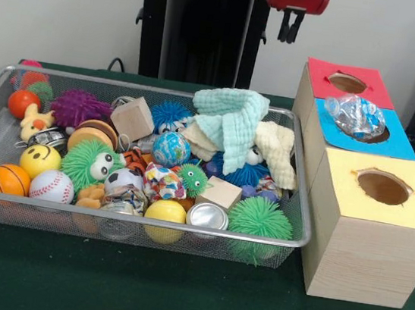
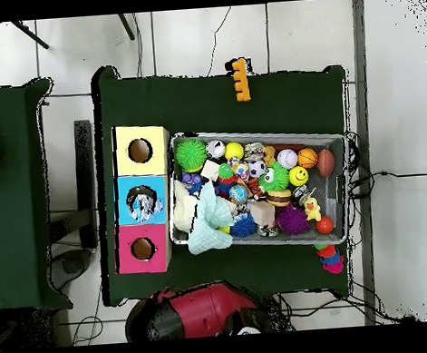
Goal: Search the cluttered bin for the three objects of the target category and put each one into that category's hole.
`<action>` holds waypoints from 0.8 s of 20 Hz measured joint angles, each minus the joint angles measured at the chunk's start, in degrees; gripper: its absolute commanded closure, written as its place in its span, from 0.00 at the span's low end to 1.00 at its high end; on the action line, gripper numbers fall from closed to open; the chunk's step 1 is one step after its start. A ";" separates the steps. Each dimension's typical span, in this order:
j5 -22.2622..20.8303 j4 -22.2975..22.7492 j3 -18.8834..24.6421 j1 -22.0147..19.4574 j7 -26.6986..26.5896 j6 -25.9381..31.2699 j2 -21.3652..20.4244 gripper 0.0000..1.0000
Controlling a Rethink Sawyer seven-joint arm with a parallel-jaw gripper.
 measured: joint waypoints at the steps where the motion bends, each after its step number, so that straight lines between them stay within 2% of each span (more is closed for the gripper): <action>1: 0.00 0.17 -0.07 0.69 0.00 0.00 -0.01 1.00; 10: 0.73 0.22 -0.94 7.35 0.00 -0.01 0.64 1.00; 16: 2.29 0.20 -1.71 10.04 0.00 -0.01 1.73 1.00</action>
